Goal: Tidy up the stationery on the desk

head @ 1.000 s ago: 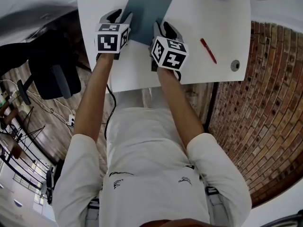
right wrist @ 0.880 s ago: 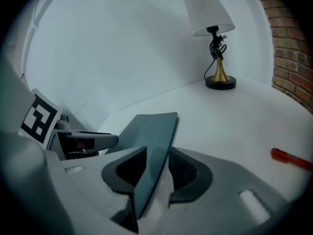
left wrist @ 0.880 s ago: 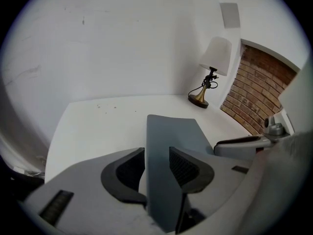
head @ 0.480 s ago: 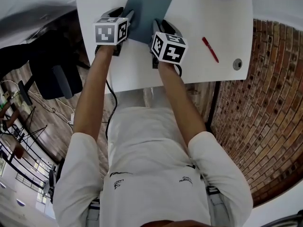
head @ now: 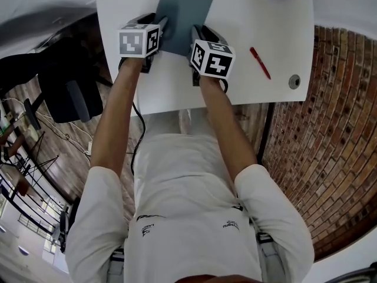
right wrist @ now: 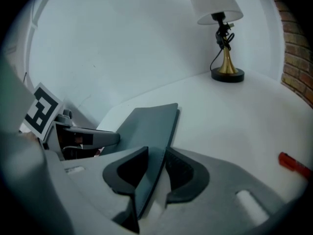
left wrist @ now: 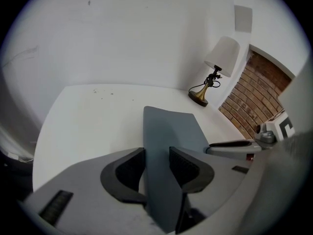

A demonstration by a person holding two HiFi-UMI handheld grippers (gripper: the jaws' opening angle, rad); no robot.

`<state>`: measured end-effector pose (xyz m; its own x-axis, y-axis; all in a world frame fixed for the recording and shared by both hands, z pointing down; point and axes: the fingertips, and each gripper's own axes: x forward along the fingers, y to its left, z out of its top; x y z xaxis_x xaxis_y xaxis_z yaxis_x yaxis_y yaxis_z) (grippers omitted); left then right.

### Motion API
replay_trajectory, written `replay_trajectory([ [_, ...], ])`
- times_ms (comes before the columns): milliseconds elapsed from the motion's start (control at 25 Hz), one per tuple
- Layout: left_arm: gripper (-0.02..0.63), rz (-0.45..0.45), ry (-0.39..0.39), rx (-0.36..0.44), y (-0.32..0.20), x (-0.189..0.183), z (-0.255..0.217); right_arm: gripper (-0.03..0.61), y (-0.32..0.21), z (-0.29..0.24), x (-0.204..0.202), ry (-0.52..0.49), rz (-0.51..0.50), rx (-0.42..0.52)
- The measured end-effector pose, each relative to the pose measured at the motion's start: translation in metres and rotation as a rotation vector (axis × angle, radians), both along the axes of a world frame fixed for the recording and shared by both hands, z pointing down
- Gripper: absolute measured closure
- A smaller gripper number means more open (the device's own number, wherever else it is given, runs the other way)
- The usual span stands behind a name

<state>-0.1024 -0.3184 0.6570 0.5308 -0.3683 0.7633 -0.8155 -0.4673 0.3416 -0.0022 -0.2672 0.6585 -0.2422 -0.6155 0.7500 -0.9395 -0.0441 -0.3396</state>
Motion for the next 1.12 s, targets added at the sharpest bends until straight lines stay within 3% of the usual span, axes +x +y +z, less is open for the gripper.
replay_trajectory([
  [680,0.457,-0.083,-0.009,-0.017,0.062,0.019,-0.004,0.472,0.034,-0.002,0.028,0.037,-0.124,-0.027],
  [1120,0.457,-0.187,-0.011,-0.036,0.105,0.031,-0.004,0.477,0.064,-0.003,0.043,0.056,-0.19,-0.034],
])
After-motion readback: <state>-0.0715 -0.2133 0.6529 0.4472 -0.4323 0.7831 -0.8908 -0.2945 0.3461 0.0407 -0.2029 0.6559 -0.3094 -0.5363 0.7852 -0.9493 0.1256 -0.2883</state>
